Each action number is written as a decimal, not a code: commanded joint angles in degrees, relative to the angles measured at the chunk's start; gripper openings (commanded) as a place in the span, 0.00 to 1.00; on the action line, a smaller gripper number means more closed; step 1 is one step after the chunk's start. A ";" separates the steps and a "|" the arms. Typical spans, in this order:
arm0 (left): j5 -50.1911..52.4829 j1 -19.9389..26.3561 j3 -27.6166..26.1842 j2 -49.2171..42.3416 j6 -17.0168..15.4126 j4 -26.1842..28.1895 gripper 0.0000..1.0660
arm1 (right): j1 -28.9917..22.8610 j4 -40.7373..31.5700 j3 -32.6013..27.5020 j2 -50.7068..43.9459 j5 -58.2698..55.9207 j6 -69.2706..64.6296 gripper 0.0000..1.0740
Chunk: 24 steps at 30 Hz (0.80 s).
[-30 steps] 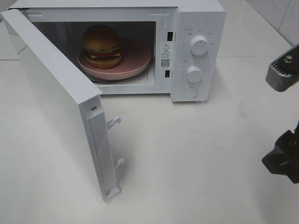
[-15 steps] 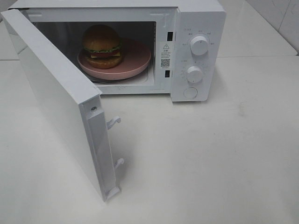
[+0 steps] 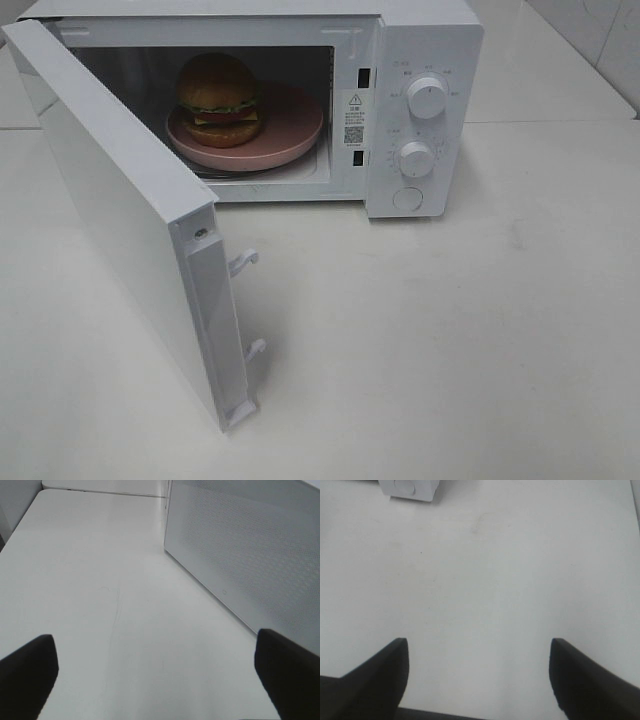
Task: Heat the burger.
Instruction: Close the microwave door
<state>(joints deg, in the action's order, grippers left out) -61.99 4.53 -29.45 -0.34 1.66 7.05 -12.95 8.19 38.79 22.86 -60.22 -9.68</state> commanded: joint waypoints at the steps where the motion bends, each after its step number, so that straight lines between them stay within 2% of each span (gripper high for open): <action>1: 0.69 -0.23 -0.06 -0.80 0.00 0.46 0.94 | 0.69 -0.40 -1.20 -2.23 0.63 -0.52 0.71; 3: 0.69 -0.23 -0.06 -0.80 0.00 0.46 0.94 | 1.55 -0.40 -4.18 -5.27 2.35 -0.46 0.71; 6: 0.69 -0.23 -0.06 -0.80 0.00 0.46 0.94 | 2.06 -0.52 -5.27 -6.42 2.81 -0.46 0.71; 8: 0.69 -0.23 -0.06 -0.80 0.00 0.46 0.94 | 3.67 -1.95 -9.11 -10.37 5.10 -0.34 0.71; 18: 0.69 -0.23 -0.06 -0.80 0.00 0.46 0.94 | 3.95 -2.52 -10.14 -17.59 3.09 -0.23 0.70; 24: 0.69 -0.23 -0.06 -0.80 0.00 0.46 0.94 | 7.16 -2.52 -10.14 -24.87 3.09 -0.23 0.70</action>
<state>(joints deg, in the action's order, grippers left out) -61.99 4.53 -29.45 -0.34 1.66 7.05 -7.28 5.56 28.76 0.80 -56.95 -9.68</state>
